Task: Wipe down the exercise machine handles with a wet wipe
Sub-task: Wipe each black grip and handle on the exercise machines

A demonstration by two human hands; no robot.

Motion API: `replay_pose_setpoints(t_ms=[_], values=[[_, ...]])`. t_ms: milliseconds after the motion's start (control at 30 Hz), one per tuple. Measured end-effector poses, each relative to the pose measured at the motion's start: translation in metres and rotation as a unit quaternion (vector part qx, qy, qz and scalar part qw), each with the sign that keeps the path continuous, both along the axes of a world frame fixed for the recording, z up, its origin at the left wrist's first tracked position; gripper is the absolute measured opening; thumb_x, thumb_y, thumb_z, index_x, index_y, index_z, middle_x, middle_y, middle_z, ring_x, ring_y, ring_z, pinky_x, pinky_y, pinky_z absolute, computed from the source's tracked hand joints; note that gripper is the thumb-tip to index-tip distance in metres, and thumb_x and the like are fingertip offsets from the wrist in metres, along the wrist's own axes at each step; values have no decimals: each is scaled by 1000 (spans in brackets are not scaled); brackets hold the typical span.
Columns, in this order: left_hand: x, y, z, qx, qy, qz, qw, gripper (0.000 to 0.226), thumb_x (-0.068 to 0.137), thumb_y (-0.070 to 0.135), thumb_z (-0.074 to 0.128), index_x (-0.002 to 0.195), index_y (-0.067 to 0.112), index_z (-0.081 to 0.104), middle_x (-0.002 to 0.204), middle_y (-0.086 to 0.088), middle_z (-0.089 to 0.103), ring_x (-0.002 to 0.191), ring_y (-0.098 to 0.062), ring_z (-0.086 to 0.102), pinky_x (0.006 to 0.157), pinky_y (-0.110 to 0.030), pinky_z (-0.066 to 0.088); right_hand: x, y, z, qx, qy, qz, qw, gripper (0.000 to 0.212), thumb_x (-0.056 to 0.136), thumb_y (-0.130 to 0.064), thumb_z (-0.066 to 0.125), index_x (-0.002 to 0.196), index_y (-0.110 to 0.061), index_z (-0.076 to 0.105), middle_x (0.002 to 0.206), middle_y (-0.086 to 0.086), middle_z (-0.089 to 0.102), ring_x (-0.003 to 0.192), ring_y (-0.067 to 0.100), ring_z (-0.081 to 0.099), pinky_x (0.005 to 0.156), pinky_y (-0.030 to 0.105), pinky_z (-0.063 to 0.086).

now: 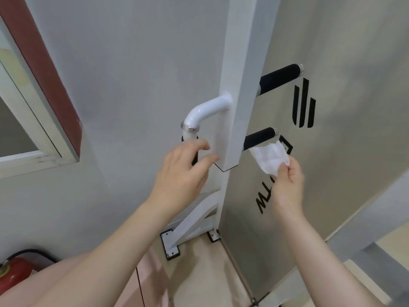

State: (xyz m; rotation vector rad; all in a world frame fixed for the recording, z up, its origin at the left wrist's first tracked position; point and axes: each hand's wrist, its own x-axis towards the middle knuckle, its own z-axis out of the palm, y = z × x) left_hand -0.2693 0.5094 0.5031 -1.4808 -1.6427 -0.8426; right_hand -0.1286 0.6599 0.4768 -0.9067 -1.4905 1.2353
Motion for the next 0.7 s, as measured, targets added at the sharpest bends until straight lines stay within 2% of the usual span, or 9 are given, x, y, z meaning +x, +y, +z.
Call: replay_pose_setpoints(t_ms=[33,100,200,267,333,400,433,567,700], values=[[3,9,-3,-22,41,1,999,38,77,-7,53,108,14,52,115,-6,43,95,-27,46,73,-30,34,1,12,1,8,-20,-20,1000,35,99,-10,29,124,-16,52,111,-3,61,100,15,55,91,33,45],[13,29,-7,-55,93,11,994,41,76,-10,52,113,8,57,128,-12,49,115,-30,44,91,-36,35,-1,27,1,47,-59,-25,997,38,101,-12,28,135,-16,45,127,-4,54,106,12,49,98,29,39],[23,56,-2,-112,129,65,983,53,75,-6,62,126,5,53,141,-19,44,133,-31,29,114,-37,14,-12,39,2,175,-98,33,979,40,99,-3,30,135,-15,43,128,-17,43,114,-5,40,96,4,29],[22,67,5,-148,133,100,975,65,75,3,68,134,6,44,148,-18,35,138,-30,21,115,-37,7,-22,46,-4,293,-197,93,931,45,95,3,36,136,-14,42,136,-9,45,122,6,43,100,15,33],[20,72,6,-164,144,132,967,68,77,12,69,138,6,39,152,-16,24,140,-29,16,115,-37,4,-31,55,-14,417,-301,146,845,53,90,7,43,141,-8,36,146,8,40,136,23,34,108,36,34],[17,72,4,-165,152,141,964,68,78,13,68,139,5,37,152,-15,16,141,-31,11,116,-36,2,-35,70,-21,492,-317,166,793,56,86,10,50,139,-4,38,144,14,41,136,28,34,110,45,32],[15,73,3,-165,154,139,964,68,78,12,68,138,5,37,151,-15,15,141,-31,10,116,-36,1,-34,78,-18,494,-315,159,795,54,86,10,51,137,-2,41,142,15,44,134,30,37,110,46,31],[5,75,1,-152,168,125,966,60,78,6,68,133,3,44,150,-17,21,139,-32,18,116,-35,4,-37,109,-9,372,-301,73,875,37,95,-1,40,131,-3,47,140,13,46,135,31,34,111,47,29],[-1,79,-1,-134,159,109,972,52,80,-5,51,130,2,47,150,-16,19,144,-31,-3,116,-32,0,-52,77,-12,487,-279,193,805,37,93,-8,41,127,3,50,129,20,55,125,34,46,110,41,27]])
